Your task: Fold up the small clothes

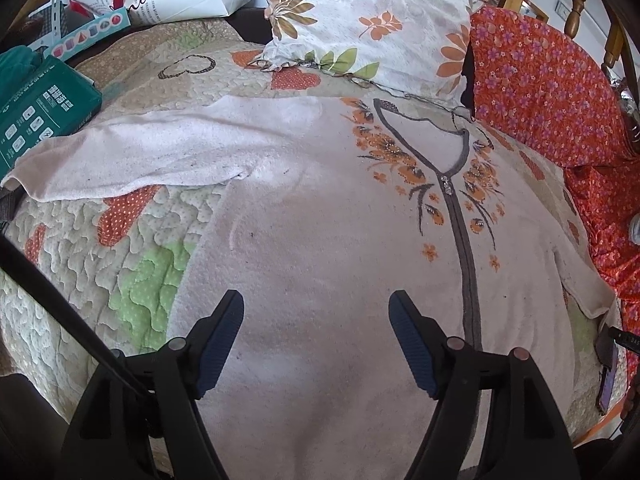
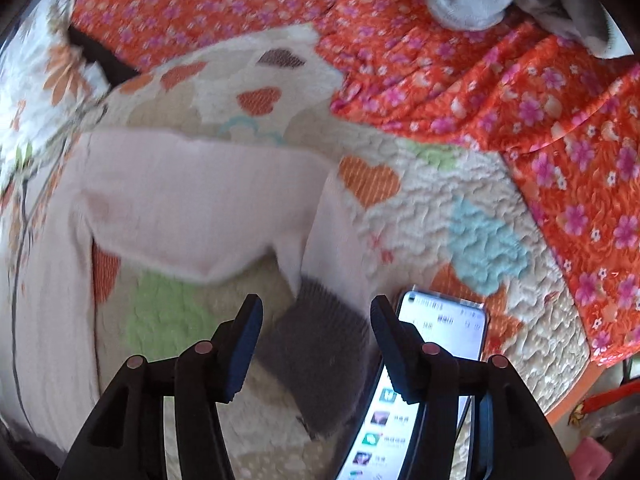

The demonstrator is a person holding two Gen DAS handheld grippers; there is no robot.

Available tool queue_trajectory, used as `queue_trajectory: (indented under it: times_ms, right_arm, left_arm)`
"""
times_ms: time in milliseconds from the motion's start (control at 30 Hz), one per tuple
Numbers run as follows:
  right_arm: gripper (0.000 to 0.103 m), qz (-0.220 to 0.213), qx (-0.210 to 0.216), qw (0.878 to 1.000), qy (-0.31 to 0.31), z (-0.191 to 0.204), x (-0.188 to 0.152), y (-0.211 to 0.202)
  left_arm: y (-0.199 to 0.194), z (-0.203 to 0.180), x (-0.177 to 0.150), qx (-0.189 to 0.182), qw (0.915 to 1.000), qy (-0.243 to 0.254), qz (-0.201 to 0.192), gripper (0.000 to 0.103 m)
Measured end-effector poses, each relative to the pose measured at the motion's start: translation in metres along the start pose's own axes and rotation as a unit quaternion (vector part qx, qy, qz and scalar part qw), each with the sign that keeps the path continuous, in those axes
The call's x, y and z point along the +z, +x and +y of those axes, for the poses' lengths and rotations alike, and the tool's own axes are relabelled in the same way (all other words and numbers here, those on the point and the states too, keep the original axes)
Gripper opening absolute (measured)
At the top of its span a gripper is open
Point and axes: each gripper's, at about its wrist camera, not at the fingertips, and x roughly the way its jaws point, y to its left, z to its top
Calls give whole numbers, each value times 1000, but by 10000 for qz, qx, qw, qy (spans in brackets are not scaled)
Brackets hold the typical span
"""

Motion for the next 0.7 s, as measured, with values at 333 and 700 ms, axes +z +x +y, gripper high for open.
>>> queue_trajectory:
  times_ms: [333,700]
  right_arm:
    - [8,198,-289,9970,-685,6,-26,11]
    - [7,-763,520,9854,1429,-72,25,-65]
  left_arm:
    - [2,1,-2,0,10000,-78,35,74]
    - [-9,21,8,-115,9990,-432,-52,74]
